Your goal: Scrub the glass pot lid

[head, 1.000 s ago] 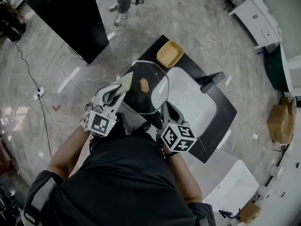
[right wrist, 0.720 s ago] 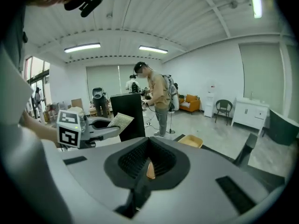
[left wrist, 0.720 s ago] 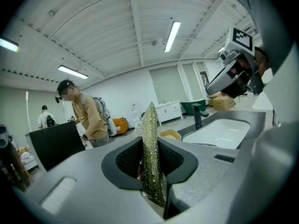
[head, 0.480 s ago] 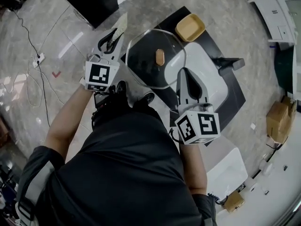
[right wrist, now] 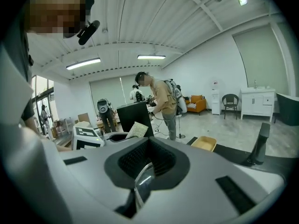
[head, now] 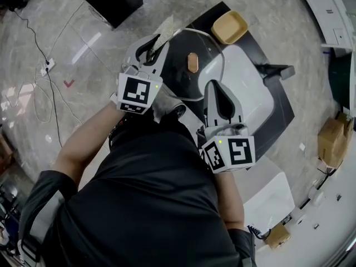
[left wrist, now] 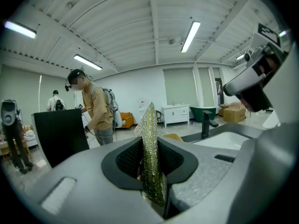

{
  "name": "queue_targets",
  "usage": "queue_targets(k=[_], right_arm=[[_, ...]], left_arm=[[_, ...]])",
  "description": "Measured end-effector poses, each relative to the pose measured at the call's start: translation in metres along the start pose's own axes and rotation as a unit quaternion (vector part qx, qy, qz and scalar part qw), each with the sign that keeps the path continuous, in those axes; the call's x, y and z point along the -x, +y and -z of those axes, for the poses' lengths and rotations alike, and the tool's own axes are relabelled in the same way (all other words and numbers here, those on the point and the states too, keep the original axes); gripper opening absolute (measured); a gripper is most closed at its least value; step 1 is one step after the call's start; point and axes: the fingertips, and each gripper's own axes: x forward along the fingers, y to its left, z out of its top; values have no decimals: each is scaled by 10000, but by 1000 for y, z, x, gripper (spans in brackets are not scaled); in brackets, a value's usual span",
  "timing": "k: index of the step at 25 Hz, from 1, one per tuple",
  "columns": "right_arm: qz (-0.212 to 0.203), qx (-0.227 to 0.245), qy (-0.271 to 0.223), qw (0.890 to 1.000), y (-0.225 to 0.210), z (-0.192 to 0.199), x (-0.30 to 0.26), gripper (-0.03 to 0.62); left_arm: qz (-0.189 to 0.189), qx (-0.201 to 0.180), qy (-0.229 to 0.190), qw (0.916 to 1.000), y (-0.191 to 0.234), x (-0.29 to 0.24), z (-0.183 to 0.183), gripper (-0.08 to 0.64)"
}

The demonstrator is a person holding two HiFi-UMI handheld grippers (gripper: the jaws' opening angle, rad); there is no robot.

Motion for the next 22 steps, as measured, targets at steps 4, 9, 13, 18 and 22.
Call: queue_targets(k=[4, 9, 13, 18, 22], right_arm=[[-16, 14, -64, 10000, 0, -1, 4, 6], [71, -39, -105, 9999, -6, 1, 13, 6], [110, -54, -96, 9999, -10, 4, 19, 6], [201, -109, -105, 9997, -17, 5, 24, 6], [214, -122, -104, 9996, -18, 5, 25, 6]], left_arm=[[360, 0, -323, 9988, -30, -14, -21, 75], [309, -218, -425, 9984, -31, -31, -25, 75], [178, -268, -293, 9991, -20, -38, -17, 75], [72, -130, -273, 9995, -10, -33, -20, 75], [54, -74, -272, 9996, -8, -28, -22, 75]])
